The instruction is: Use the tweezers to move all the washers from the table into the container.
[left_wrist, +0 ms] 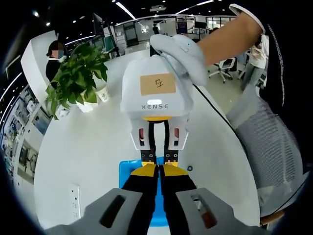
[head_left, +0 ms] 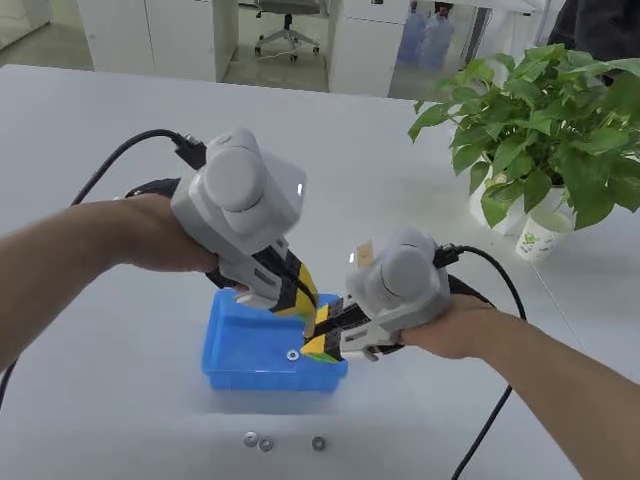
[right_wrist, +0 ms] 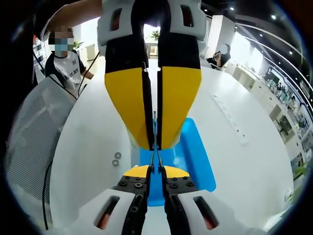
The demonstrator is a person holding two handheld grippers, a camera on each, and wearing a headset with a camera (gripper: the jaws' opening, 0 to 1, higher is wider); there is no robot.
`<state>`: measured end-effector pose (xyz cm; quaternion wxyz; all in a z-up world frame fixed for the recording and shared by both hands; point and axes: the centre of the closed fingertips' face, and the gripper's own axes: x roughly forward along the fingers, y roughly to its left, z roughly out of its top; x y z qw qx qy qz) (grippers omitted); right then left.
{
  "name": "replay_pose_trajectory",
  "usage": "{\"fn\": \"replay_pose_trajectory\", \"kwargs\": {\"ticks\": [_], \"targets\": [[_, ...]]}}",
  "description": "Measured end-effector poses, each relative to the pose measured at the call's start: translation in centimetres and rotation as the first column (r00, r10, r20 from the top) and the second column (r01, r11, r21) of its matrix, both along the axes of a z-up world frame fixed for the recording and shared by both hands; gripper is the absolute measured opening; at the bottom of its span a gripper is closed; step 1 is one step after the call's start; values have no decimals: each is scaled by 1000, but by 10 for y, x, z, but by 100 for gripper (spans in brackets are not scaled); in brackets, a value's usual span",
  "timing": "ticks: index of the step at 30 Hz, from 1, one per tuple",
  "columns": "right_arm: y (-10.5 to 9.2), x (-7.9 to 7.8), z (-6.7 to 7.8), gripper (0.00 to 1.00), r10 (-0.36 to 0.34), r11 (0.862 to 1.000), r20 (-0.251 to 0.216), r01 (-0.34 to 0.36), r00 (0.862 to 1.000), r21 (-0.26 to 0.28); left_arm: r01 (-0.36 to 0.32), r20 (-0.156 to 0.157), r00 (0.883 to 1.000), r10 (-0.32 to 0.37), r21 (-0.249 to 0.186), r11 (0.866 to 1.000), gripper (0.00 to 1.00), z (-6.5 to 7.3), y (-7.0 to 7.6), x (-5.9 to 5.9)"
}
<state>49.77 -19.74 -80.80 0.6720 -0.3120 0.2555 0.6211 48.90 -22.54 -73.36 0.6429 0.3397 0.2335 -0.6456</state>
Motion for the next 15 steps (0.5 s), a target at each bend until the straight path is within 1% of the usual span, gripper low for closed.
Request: {"fn": "replay_pose_trajectory", "kwargs": {"ticks": [7, 11, 15], "targets": [[-5, -11, 1, 11, 0, 1000, 5, 0, 1000, -10, 1, -6, 1000, -2, -13, 1000, 5, 1, -5, -11], [-8, -19, -2, 11, -3, 1000, 5, 4, 1000, -18, 8, -11, 1000, -8, -20, 1000, 5, -2, -8, -19], [-11, -27, -7, 11, -7, 1000, -2, 7, 1000, -21, 15, -24, 1000, -16, -24, 1000, 5, -6, -10, -27]]}}
